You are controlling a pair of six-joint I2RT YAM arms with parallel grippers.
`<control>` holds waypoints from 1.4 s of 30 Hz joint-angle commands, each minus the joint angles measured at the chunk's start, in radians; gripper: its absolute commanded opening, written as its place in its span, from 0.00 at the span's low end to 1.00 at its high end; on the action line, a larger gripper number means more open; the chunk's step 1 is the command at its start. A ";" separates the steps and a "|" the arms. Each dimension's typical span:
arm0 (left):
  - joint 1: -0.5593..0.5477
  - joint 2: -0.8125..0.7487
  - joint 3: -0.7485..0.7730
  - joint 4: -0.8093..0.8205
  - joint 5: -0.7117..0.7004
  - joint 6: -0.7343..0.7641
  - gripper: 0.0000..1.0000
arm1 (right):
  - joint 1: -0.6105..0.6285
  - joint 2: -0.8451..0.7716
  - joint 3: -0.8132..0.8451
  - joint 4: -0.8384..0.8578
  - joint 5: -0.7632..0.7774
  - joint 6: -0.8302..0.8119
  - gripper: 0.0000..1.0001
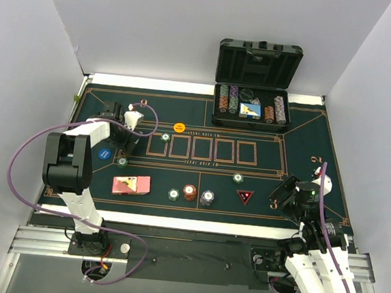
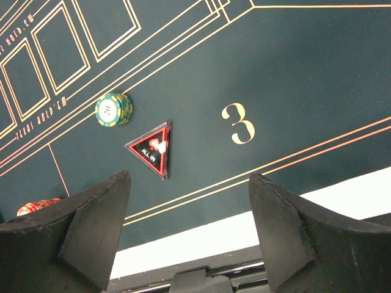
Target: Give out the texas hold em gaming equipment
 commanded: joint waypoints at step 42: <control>-0.828 -0.102 0.085 -0.263 0.167 -0.057 0.96 | -0.003 -0.002 -0.002 0.012 0.003 -0.015 0.73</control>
